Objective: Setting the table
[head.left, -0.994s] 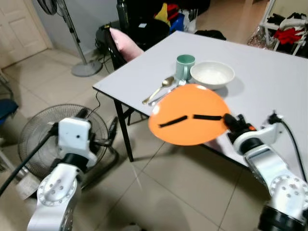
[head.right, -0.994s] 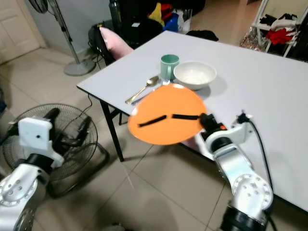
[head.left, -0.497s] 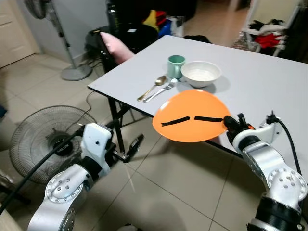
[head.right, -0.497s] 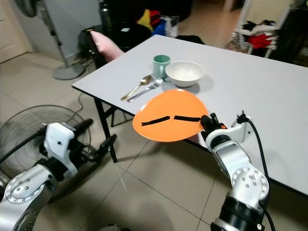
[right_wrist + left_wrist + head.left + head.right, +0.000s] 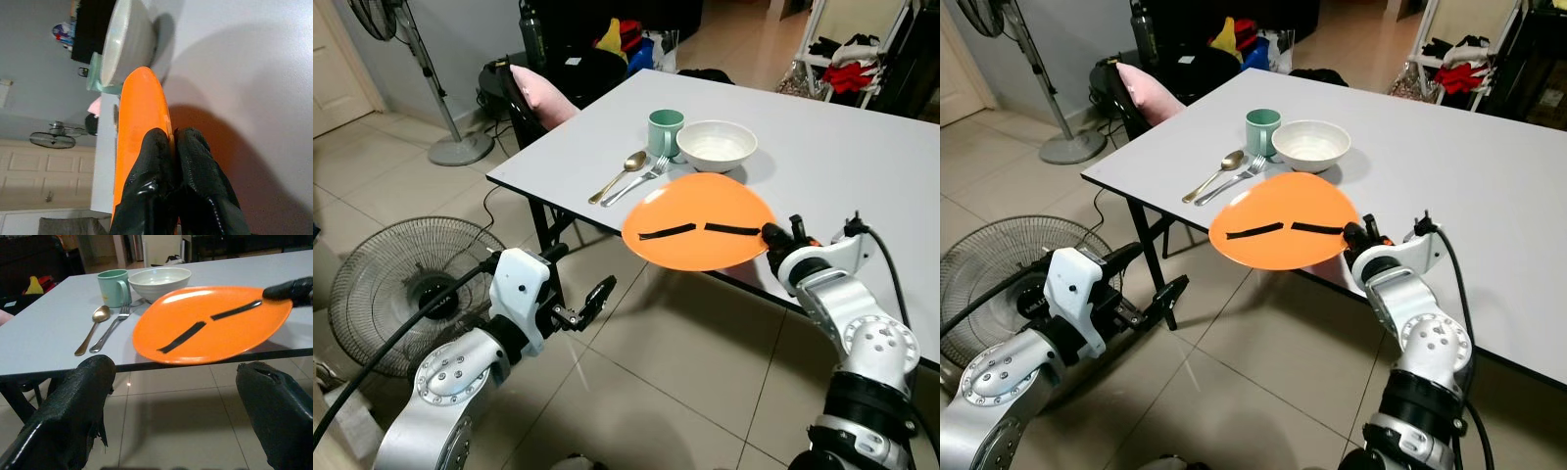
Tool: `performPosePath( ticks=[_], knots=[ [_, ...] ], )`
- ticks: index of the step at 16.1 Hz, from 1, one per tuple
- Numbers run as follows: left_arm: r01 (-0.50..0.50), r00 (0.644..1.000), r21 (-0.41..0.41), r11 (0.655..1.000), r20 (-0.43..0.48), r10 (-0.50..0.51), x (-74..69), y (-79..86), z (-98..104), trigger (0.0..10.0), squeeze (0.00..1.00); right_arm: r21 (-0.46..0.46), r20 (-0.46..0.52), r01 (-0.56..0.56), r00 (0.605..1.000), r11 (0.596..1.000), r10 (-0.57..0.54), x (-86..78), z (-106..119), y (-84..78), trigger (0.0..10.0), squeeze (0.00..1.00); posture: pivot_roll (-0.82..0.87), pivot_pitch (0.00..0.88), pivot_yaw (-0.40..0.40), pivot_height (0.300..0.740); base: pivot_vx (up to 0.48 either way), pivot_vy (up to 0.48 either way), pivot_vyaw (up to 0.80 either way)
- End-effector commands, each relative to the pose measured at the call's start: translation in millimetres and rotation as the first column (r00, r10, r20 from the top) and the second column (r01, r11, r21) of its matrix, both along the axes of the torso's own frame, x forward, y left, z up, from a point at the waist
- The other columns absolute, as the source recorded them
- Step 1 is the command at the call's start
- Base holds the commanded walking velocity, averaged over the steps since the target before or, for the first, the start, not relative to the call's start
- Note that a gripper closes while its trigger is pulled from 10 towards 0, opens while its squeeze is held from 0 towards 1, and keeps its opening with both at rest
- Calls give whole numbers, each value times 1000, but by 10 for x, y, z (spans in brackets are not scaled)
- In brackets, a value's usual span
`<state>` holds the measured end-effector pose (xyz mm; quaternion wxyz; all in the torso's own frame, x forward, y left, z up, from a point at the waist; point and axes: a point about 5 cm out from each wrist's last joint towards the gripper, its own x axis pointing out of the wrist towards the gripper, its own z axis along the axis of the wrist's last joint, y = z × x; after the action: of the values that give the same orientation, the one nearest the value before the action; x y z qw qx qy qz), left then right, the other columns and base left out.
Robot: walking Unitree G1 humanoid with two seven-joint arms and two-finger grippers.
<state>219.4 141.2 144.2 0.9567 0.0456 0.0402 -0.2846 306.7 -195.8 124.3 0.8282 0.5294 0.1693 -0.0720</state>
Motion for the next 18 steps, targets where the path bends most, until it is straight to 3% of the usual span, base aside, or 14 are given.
performPosePath(
  ticks=[1,18],
  knots=[
    [-12,1000,5,1000,-1,12,10,11,3,10000,0,-1,61,-24,998,1000,24,85,124,68,10000,0,-29,0,75,740,0,0,0],
    [46,999,-8,999,3,-46,-5,-49,102,10000,0,62,-24,163,987,985,-162,588,-111,40,10000,0,15,17,119,740,0,0,0]
  ],
)
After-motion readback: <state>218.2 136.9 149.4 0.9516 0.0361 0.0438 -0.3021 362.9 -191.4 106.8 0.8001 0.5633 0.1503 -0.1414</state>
